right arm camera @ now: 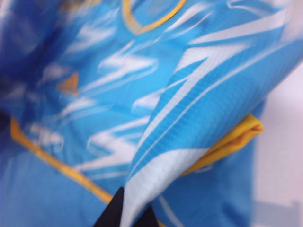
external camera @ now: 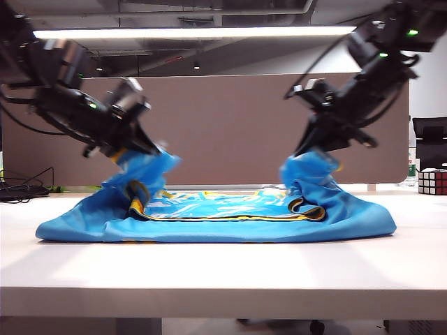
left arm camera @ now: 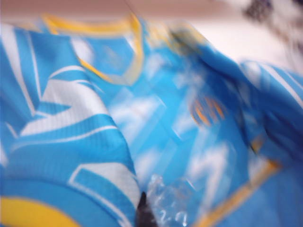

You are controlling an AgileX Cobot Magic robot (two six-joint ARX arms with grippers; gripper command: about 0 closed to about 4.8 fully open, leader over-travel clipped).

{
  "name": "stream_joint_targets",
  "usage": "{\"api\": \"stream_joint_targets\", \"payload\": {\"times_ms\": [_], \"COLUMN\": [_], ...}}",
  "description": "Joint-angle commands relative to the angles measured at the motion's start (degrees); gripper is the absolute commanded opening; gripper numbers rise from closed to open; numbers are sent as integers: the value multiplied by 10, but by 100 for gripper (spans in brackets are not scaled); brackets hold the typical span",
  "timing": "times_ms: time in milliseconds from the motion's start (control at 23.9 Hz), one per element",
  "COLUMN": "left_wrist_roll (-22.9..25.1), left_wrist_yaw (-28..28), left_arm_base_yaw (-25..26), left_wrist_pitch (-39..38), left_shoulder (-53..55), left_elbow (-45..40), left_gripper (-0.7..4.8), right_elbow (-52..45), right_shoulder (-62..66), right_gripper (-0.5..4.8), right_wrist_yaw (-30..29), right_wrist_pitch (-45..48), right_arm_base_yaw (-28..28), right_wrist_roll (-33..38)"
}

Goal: Fold the bottom side of the soccer jersey horizontally towards the center, about one-third of the way, then fold the sleeve back towards the center, creating a straight line along the edge of the the soccer jersey, and finally fold the bottom of the soccer jersey up towards the top, creating a neat rectangle.

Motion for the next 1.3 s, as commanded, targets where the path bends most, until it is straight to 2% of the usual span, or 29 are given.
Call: {"api": "stream_joint_targets", "payload": {"times_ms": [42,126,209,251,293,377,419,461,670,796,922,963,1047,1131,1299], "left_wrist_roll": [129,174,184,184,184,184,184,184,180,155,152,151,134,133,130], "left_wrist_yaw": [-2,-35,-48,-51,-51,-49,-49,-48,-52,-60,-59,-46,-12,14,19], "left_arm_base_yaw": [-37,-50,-53,-53,-52,-46,-45,-43,-1,54,102,124,146,155,150], "left_wrist_pitch": [-120,-182,-202,-208,-213,-219,-223,-225,-267,-343,-429,-441,-428,-405,-343], "left_shoulder": [-2,-2,-2,-2,-3,-6,-11,-15,-72,-85,-84,-84,-84,-84,-84], "left_elbow": [1,1,1,1,1,1,2,2,2,2,-5,-17,-46,-82,-153], "left_gripper": [-6,-5,20,79,187,272,335,352,350,343,330,326,326,327,327], "right_elbow": [2,2,2,2,2,2,2,2,2,1,-8,-23,-55,-93,-192], "right_shoulder": [-2,-2,-2,-2,-3,-4,-9,-12,-66,-85,-84,-84,-84,-84,-84], "right_gripper": [-1,1,41,102,205,285,313,317,315,316,320,320,320,320,330], "right_wrist_yaw": [35,37,40,41,42,40,38,32,52,58,37,-2,-36,-46,-93], "right_wrist_pitch": [-56,-87,-100,-105,-113,-123,-136,-142,-163,-216,-263,-263,-253,-244,-175], "right_arm_base_yaw": [45,64,69,69,68,63,59,56,24,-18,-52,-72,-91,-106,-120], "right_wrist_roll": [-75,-104,-110,-110,-110,-110,-113,-113,-111,-102,-102,-95,-81,-80,-64]}}
